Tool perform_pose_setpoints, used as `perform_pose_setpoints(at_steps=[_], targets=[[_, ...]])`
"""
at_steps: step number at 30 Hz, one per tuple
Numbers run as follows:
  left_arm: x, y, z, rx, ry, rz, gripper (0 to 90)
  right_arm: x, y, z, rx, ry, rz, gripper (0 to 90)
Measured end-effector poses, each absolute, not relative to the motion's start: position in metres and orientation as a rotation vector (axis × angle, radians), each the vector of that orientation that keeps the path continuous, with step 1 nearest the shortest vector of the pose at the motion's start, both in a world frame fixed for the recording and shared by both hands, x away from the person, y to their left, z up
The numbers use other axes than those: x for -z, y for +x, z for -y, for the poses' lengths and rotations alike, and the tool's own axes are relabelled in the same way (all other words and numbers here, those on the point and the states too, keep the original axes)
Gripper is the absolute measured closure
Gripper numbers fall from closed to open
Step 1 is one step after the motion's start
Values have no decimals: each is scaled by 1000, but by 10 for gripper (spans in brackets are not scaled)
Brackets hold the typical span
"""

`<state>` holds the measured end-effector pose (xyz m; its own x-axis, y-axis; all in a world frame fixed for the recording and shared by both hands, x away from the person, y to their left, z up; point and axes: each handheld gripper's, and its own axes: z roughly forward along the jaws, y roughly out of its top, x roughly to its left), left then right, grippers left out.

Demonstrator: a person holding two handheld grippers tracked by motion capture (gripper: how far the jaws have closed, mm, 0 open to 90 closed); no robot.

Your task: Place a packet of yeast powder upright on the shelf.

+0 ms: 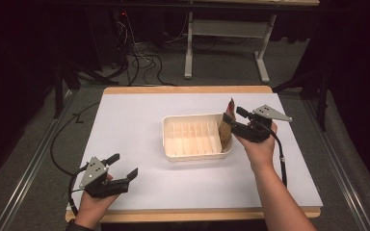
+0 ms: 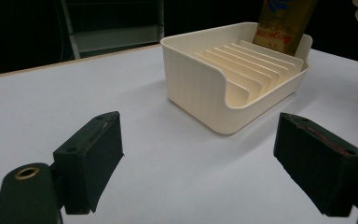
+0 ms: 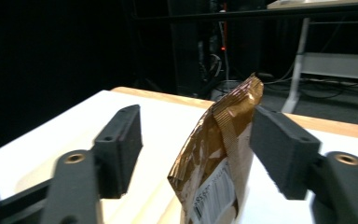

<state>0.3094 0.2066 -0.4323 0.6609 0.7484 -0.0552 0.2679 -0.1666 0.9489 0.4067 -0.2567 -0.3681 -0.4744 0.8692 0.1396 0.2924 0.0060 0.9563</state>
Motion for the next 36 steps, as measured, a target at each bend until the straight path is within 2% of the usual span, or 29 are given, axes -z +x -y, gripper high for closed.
perform_pose_setpoints(at_steps=[2,10,23,36], targets=[[432,309,-207,-524,1735,-825,159,368,406,257,-1480,1203,-1774,252],[433,310,-206,-522,1739,-821,160,365,398,261,-1465,1226,-1787,177],[434,310,-203,-516,1746,-819,159,370,353,292,-1412,1220,-1810,157],[436,311,-197,-502,1774,-804,160,413,296,333,-1280,1332,-1821,156]])
